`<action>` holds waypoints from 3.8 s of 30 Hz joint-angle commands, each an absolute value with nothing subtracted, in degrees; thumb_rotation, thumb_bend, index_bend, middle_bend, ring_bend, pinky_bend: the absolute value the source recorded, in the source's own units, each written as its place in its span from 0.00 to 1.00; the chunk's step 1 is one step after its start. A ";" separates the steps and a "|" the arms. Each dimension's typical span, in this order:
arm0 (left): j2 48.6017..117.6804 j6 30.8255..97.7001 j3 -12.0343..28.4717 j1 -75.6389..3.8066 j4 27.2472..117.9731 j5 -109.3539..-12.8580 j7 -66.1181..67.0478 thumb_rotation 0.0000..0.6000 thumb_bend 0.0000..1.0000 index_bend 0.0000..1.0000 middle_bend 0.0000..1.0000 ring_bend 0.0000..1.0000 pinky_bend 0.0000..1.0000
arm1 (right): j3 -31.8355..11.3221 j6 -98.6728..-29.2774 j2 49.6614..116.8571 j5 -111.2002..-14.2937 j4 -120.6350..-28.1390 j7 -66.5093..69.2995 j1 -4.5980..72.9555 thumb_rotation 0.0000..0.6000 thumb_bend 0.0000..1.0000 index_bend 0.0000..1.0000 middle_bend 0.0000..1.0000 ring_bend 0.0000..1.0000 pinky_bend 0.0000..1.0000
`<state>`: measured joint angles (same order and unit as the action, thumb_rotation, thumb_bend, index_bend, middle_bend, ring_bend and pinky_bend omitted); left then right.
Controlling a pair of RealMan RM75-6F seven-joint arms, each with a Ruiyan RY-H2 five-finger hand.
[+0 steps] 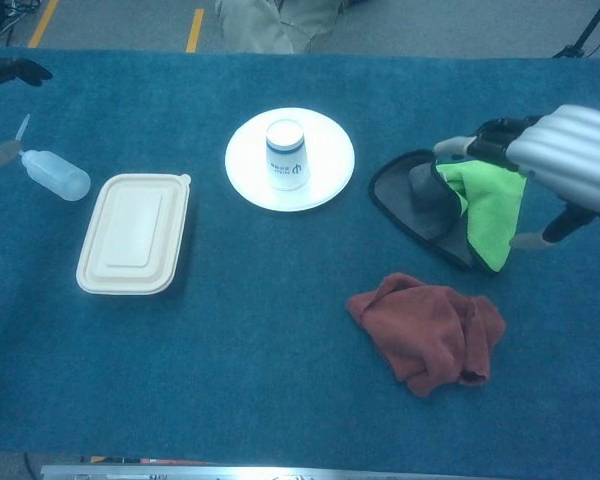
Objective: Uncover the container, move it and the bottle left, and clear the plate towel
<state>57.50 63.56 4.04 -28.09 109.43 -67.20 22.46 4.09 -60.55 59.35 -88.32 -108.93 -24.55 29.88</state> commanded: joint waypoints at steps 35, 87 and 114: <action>57.53 61.74 3.32 -28.12 108.03 -66.37 20.64 1.00 0.41 0.09 0.14 0.12 0.18 | 0.96 -55.19 68.30 -77.93 -99.45 -23.11 34.75 1.00 0.12 0.69 0.62 0.63 0.83; 57.58 61.92 3.88 -29.23 108.86 -64.95 22.01 1.00 0.41 0.07 0.13 0.11 0.18 | 4.82 -57.58 51.22 -94.70 -110.60 -8.49 30.44 1.00 0.10 0.00 0.09 0.12 0.31; 63.28 81.96 2.38 -16.66 102.76 -78.94 11.50 1.00 0.41 0.08 0.14 0.11 0.18 | 0.00 -83.84 55.78 -82.93 -100.65 -11.18 11.68 1.00 0.12 0.31 0.36 0.30 0.40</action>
